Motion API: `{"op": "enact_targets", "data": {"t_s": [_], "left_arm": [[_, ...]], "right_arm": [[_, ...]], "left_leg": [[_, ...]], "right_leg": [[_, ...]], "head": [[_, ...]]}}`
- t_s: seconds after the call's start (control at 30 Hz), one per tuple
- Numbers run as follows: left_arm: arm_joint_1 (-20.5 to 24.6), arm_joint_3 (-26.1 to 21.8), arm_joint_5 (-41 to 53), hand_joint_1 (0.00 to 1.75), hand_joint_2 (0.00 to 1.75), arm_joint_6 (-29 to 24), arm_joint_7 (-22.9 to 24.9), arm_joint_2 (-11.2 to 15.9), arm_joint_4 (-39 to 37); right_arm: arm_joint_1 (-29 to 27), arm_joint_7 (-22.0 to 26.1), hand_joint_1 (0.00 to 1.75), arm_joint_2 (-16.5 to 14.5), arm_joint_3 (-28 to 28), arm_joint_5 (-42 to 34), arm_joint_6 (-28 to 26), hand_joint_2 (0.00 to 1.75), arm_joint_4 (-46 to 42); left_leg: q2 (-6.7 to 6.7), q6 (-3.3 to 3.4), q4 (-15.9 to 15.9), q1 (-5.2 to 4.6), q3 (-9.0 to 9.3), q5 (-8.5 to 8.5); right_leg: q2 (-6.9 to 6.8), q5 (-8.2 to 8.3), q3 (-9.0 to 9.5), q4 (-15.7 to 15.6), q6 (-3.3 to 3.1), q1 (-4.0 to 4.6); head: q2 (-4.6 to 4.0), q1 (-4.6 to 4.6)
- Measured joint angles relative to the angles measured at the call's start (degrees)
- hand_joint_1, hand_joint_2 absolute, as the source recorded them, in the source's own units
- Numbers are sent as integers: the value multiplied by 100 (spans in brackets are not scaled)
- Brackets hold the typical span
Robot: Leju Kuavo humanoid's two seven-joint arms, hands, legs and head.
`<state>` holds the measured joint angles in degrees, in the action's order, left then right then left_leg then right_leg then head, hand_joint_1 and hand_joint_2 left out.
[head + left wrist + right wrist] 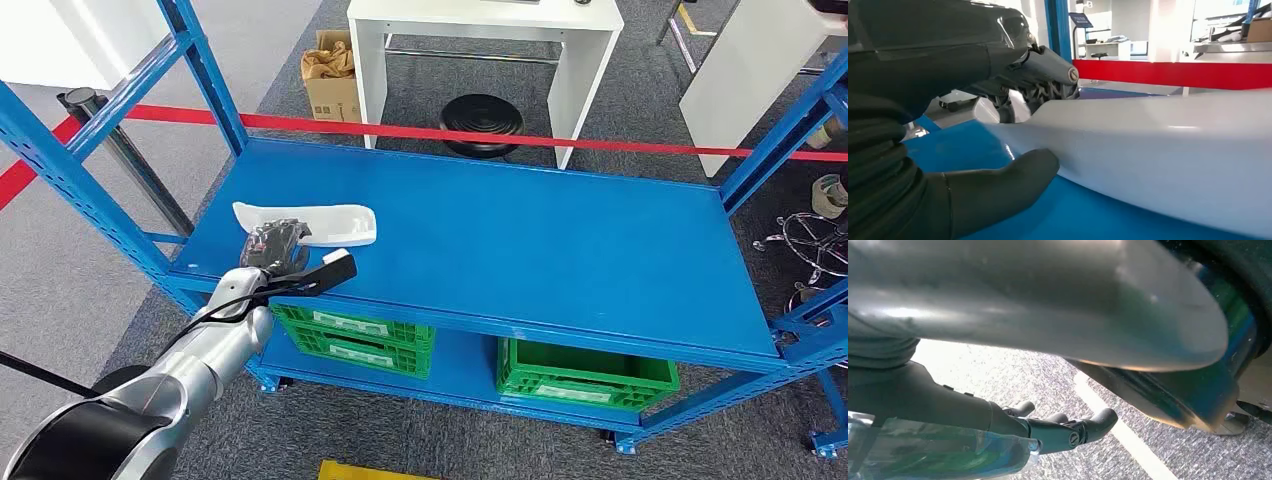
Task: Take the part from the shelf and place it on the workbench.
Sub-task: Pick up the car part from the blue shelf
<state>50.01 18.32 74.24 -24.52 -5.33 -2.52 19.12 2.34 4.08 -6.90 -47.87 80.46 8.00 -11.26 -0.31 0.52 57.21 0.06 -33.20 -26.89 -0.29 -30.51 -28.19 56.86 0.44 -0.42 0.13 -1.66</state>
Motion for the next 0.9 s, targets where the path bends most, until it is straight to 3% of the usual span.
{"op": "enact_targets", "data": {"t_s": [0.67, 0.9], "left_arm": [[23, 2, 64, 175, 175, 34, -138, -16, -9], [8, 2, 45, 175, 175, -210, -168, 11, -32]], "right_arm": [[1, 34, 0, -43, -4, -84, -16, 0, 0], [1, 34, 0, -49, -4, -60, -21, 0, 8]], "left_leg": [[0, 0, 0, 0, 3, 0], [0, 0, 0, 0, 3, 0]], "right_leg": [[0, 0, 4, 0, 0, 0], [0, 0, 5, 0, 0, 0]], "head": [[0, 1], [0, 1]]}}
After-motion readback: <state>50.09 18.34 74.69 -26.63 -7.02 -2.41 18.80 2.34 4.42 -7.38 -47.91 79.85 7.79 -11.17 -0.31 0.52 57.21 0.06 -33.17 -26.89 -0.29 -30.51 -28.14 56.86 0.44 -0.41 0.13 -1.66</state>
